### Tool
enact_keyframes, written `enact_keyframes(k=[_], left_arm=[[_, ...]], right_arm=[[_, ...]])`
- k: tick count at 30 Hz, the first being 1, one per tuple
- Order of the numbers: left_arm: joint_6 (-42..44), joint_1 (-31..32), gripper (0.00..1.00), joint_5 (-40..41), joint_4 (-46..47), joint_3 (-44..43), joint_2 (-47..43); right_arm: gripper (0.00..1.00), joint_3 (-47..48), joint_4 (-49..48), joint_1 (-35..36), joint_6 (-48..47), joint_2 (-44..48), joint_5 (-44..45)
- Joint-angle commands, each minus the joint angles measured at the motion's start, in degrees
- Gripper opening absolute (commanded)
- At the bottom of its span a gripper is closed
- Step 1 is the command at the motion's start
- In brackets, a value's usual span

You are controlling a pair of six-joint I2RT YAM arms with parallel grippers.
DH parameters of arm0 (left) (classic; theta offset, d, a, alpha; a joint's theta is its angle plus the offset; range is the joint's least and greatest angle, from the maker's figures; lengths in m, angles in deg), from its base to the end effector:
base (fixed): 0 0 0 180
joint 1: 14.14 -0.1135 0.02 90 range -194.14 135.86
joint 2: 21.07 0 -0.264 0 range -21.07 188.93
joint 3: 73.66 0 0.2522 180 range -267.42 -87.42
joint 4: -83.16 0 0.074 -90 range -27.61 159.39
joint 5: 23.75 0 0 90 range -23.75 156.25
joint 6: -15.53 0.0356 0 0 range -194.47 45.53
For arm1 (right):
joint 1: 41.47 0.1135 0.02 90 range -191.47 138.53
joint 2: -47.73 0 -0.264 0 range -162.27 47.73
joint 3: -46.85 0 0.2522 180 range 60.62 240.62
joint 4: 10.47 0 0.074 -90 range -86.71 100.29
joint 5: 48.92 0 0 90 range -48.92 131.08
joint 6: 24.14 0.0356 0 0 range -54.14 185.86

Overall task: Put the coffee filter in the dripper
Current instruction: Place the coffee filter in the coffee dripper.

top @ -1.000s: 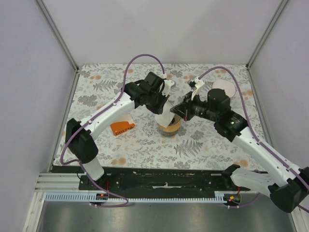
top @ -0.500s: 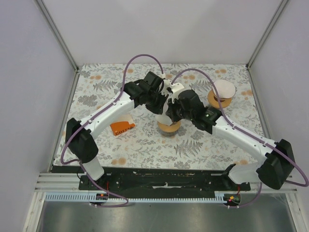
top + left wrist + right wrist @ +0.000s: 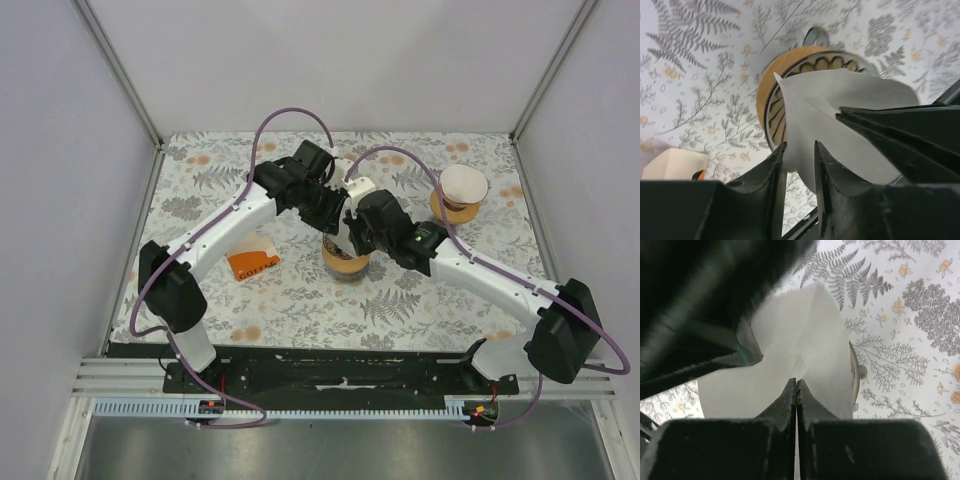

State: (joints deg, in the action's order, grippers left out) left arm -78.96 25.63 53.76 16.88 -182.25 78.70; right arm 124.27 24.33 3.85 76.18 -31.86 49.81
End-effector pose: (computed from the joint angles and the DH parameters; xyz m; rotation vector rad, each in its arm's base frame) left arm 0.2814 -0.2442 0.3207 0.8807 2.4914 -0.5581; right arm 0.2229 0.2177 0.2979 -0.5898 2.1530 0.3688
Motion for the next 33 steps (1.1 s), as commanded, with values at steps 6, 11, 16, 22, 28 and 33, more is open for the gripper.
enact_keyframes(k=[6,11,16,22,28,33], left_arm=[[-0.1,-1.1,0.4,-7.0,2.0,-7.6,-1.9],[-2.1,-4.0,0.45,-6.5,2.7,-4.8,-3.7],[-3.1,-6.1,0.5,-7.1,3.4,-4.9,-4.6],[-5.0,-7.9,0.52,-8.5,4.0,-4.1,-4.8],[-7.8,-9.2,0.52,-9.3,4.8,1.3,-5.7],[-10.0,-9.3,0.54,-9.0,5.8,5.4,-5.7]], right_arm=[[0.0,-2.2,2.1,0.3,-2.7,-0.1,-2.0],[0.0,-1.7,2.2,0.5,-3.7,-0.9,-3.6],[0.0,-1.9,2.2,0.5,-4.2,-1.3,-3.5],[0.0,-1.3,2.4,0.6,-5.0,-1.8,-3.8],[0.0,1.1,2.7,0.7,-5.6,-3.2,-4.4],[0.0,6.5,6.2,2.3,-7.9,-8.6,-3.9]])
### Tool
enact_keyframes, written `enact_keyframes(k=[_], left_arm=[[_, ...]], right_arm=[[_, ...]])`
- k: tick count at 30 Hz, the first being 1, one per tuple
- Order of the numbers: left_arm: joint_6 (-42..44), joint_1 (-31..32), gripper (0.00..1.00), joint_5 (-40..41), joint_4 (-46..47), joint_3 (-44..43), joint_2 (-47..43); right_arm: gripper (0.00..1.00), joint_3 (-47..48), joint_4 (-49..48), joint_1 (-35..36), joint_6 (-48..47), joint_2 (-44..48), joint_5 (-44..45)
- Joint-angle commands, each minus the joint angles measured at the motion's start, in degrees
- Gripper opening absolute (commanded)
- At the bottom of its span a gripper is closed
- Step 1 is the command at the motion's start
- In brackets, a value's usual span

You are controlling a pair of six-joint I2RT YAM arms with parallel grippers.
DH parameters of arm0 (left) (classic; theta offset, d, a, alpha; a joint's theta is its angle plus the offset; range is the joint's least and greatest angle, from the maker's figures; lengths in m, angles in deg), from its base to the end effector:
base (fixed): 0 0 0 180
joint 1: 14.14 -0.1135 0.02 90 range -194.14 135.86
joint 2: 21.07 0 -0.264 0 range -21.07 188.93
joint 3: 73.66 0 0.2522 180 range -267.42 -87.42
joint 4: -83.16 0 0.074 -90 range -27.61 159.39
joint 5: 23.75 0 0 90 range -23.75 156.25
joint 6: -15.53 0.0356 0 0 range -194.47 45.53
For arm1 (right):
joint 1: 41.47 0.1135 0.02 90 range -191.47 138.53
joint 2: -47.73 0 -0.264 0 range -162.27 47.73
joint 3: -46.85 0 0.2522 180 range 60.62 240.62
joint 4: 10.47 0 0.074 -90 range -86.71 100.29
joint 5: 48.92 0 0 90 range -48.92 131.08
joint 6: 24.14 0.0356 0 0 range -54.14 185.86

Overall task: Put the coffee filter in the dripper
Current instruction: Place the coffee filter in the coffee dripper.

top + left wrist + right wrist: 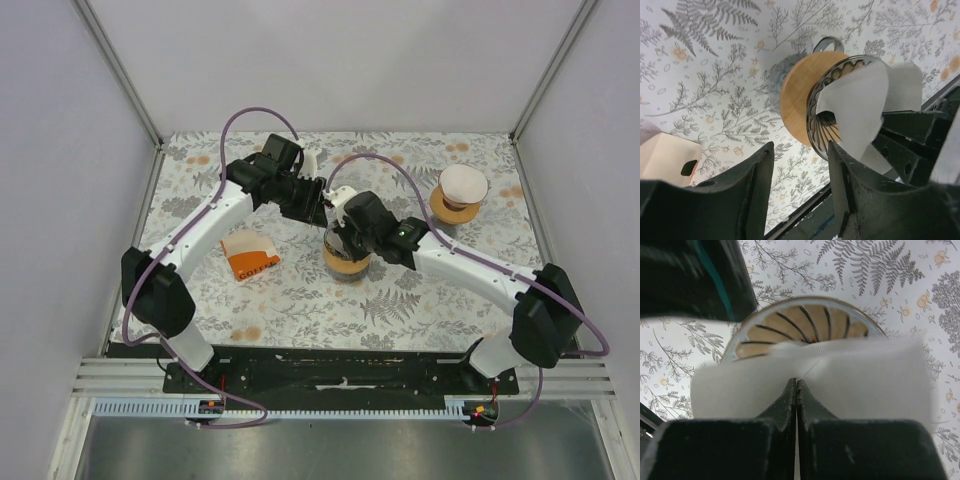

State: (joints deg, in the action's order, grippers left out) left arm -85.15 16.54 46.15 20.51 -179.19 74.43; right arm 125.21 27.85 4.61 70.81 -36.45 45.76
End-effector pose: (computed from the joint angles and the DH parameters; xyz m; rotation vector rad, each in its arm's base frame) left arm 0.3024 -0.1936 0.3348 0.5950 2.4915 -0.7294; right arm 0.2259 0.2304 0.2743 -0.7921 2.2275 0.3436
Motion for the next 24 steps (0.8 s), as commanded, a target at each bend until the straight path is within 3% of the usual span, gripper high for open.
enact_keyframes(k=[1,10,24], left_arm=[[-4.0,-0.4,0.54,-1.0,2.4,2.4,-1.4],[-4.7,-1.1,0.57,-3.3,2.8,2.0,-0.5],[-6.0,-4.8,0.56,-8.9,3.3,0.4,-1.8]], right_arm=[[0.0,6.7,3.8,2.1,-3.0,-5.4,1.0],[0.0,10.9,9.1,4.9,-4.4,-12.7,4.2],[0.0,7.4,9.7,4.5,-1.4,-12.2,3.0]])
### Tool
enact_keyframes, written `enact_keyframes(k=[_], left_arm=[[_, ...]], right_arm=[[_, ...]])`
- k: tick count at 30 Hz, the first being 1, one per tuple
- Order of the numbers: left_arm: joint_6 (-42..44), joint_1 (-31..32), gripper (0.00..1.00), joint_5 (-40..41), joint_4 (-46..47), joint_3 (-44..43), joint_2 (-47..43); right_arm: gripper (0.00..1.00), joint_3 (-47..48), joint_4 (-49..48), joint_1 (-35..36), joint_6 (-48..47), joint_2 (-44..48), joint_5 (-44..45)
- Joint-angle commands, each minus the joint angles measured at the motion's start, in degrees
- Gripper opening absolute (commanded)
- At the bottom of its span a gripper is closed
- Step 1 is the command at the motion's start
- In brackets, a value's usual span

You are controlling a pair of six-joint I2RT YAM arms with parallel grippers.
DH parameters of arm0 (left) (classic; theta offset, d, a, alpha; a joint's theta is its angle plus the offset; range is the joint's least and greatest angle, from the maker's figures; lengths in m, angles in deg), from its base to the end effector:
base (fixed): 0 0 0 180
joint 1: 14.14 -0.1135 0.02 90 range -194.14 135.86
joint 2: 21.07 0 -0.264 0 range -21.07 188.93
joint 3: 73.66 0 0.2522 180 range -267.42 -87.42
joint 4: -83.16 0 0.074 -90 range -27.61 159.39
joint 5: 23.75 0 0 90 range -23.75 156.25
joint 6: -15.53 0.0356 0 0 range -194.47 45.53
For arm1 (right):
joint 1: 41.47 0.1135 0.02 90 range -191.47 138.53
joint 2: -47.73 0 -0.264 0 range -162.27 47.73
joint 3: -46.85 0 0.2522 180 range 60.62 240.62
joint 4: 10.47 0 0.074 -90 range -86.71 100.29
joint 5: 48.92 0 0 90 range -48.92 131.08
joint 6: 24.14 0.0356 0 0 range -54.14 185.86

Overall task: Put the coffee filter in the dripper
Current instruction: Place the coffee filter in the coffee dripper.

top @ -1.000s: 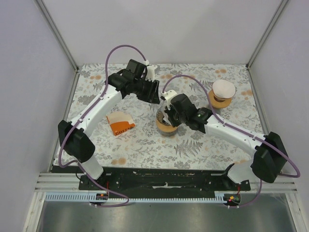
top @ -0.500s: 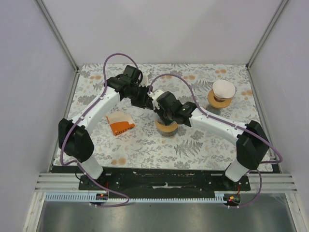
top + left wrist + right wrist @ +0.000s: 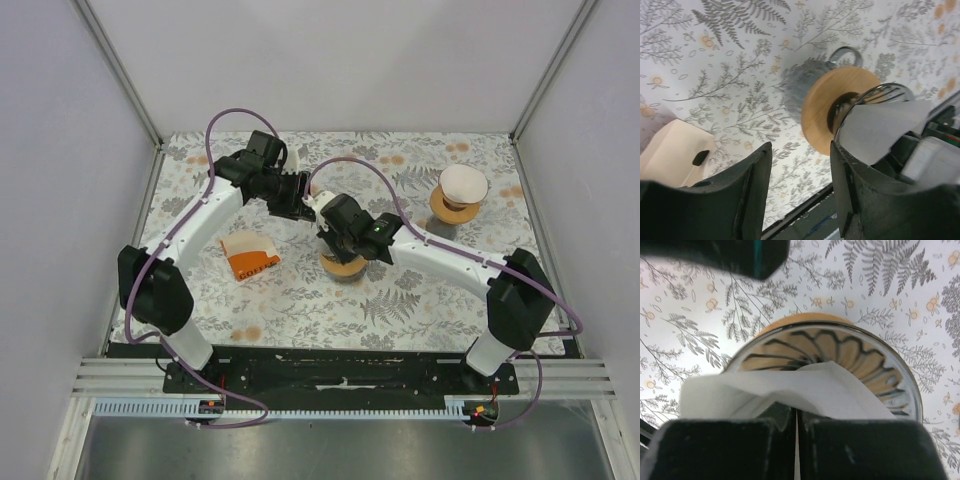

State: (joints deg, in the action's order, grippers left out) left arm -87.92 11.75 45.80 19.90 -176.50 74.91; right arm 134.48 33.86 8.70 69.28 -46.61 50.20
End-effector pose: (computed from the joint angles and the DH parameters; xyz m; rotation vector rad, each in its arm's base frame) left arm 0.3160 -0.1672 0.3168 0.4255 2.5877 -0.7109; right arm 0.2343 0.2721 0.2624 -0.9113 2.2832 0.2169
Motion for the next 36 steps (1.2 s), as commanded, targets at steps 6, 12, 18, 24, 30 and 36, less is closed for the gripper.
enact_keyframes(k=[6,12,18,24,30,36], left_arm=[[-2.5,-1.9,0.59,-10.6,4.8,0.0,-4.9],[2.5,-1.9,0.58,-12.1,6.0,4.4,-7.8],[7.0,-1.8,0.57,-13.0,12.1,17.7,-15.2],[-1.0,-1.5,0.61,-14.7,19.1,21.5,-17.3],[-2.5,-1.1,0.63,-15.3,21.4,24.5,-19.0],[-4.4,1.9,0.56,-8.4,22.2,25.6,-17.8]], right_arm=[[0.0,-2.0,4.8,-1.1,2.6,-2.0,-1.3],[0.0,2.2,5.3,-1.4,1.5,-3.1,-1.3],[0.0,4.6,5.2,-1.2,2.7,-3.6,-3.7],[0.0,4.7,4.5,-0.6,1.6,-1.4,-4.6],[0.0,4.9,4.0,-0.6,1.9,-0.8,-5.2],[0.0,5.4,3.9,-0.3,1.4,-0.6,-6.1]])
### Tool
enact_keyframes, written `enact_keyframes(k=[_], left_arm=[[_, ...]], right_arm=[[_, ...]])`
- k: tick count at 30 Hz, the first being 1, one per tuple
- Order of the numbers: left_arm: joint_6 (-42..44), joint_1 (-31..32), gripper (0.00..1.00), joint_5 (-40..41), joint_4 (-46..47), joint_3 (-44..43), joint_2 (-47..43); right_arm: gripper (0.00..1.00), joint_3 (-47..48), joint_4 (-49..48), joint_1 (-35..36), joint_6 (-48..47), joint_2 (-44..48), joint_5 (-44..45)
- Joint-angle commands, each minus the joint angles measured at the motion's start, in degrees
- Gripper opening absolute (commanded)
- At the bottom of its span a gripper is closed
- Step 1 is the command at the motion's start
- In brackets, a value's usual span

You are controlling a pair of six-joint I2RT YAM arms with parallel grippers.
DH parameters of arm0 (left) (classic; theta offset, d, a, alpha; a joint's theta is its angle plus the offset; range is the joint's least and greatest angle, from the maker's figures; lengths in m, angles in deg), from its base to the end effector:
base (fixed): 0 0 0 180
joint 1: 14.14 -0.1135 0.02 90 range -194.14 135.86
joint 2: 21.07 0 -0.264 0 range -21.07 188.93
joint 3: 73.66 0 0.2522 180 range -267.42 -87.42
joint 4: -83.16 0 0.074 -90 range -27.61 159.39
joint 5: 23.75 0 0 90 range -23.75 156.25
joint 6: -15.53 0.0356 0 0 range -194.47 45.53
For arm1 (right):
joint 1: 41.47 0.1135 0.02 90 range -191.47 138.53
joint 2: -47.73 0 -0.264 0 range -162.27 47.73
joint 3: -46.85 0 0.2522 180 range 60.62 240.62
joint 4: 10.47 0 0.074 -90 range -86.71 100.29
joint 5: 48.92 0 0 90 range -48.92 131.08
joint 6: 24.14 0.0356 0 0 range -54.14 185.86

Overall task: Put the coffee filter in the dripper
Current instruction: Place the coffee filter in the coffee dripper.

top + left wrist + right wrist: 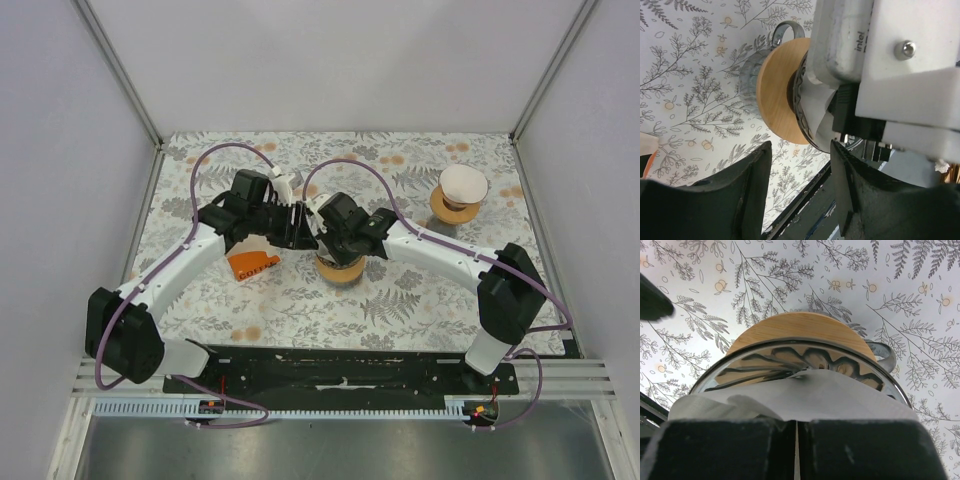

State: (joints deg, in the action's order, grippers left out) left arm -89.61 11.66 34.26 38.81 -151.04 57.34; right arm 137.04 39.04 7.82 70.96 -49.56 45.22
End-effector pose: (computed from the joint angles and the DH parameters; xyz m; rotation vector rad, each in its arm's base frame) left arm 0.2550 -0.1442 0.2934 0.5078 2.3811 -0.9963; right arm 0.2394 0.2743 0.2528 -0.9438 2.3993 0.2705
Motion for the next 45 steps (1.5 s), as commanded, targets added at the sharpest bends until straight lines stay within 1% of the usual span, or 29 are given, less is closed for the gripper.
enact_keyframes(k=[1,4,6,8,13,15,16,21,25,27,29,30,31,32,33,36,40,42,45], left_arm=[[-3.0,2.5,0.56,4.2,3.4,0.0,-0.1],[-4.0,2.8,0.54,4.2,4.0,-0.6,0.8],[-3.9,2.7,0.48,4.6,3.5,-0.5,1.0],[-3.4,2.7,0.4,5.6,2.6,0.0,1.0],[-3.3,2.7,0.32,6.4,2.3,0.9,1.0],[-3.1,2.7,0.3,6.8,2.0,0.6,1.1],[-3.0,2.7,0.29,7.1,1.8,0.2,1.1],[-2.4,2.7,0.28,6.8,1.7,-0.7,1.7],[-1.8,2.7,0.27,6.8,1.6,-1.0,1.6],[-1.5,2.8,0.27,6.7,1.7,-1.2,1.6],[-1.1,2.8,0.27,6.6,1.7,-1.7,1.5],[-0.9,2.8,0.27,6.4,1.6,-1.9,1.6],[-0.9,2.8,0.27,6.2,1.5,-2.1,1.6],[-0.9,2.8,0.27,6.0,1.5,-2.2,1.6],[-0.9,2.8,0.27,5.9,1.5,-2.3,1.7],[-0.7,2.9,0.27,5.7,1.5,-2.7,1.7],[-0.2,3.0,0.28,5.5,1.1,-3.6,2.1],[0.2,3.3,0.28,5.3,1.0,-4.1,2.3],[0.8,3.6,0.28,5.2,0.7,-4.6,2.5]], right_arm=[[0.0,2.8,-1.5,0.7,-0.4,2.6,-1.1],[0.0,2.5,-1.5,0.7,-0.8,2.9,-0.8],[0.0,2.2,-1.5,0.8,-0.9,3.3,-0.7],[0.01,1.8,-1.6,0.9,-1.5,4.1,-0.8],[0.11,0.7,-2.4,0.8,-3.5,8.3,-2.4],[0.18,0.2,-3.1,0.8,-4.1,10.3,-3.0],[0.19,-0.1,-3.4,0.8,-4.4,11.2,-3.4],[0.23,-1.0,-3.7,0.8,-4.6,13.8,-3.9],[0.29,-1.5,-3.9,0.8,-8.6,15.3,-8.6],[0.35,-2.2,-5.0,0.8,-11.3,17.4,-11.1],[0.43,-4.1,-7.3,0.8,-15.0,19.9,-14.0],[0.54,-5.2,-8.8,0.9,-17.6,21.5,-15.9],[0.6,-6.9,-10.4,0.9,-20.1,22.8,-18.0],[0.64,-8.4,-12.0,1.0,-22.9,24.4,-19.7],[0.66,-10.0,-13.6,1.1,-25.1,25.7,-21.4],[0.67,-13.9,-15.9,1.4,-32.8,28.6,-24.0],[0.68,-17.2,-15.2,1.8,-39.6,28.7,-25.0],[0.68,-17.6,-14.7,1.9,-40.5,27.7,-23.9],[0.65,-15.8,-15.4,1.9,-35.9,27.4,-21.4]])
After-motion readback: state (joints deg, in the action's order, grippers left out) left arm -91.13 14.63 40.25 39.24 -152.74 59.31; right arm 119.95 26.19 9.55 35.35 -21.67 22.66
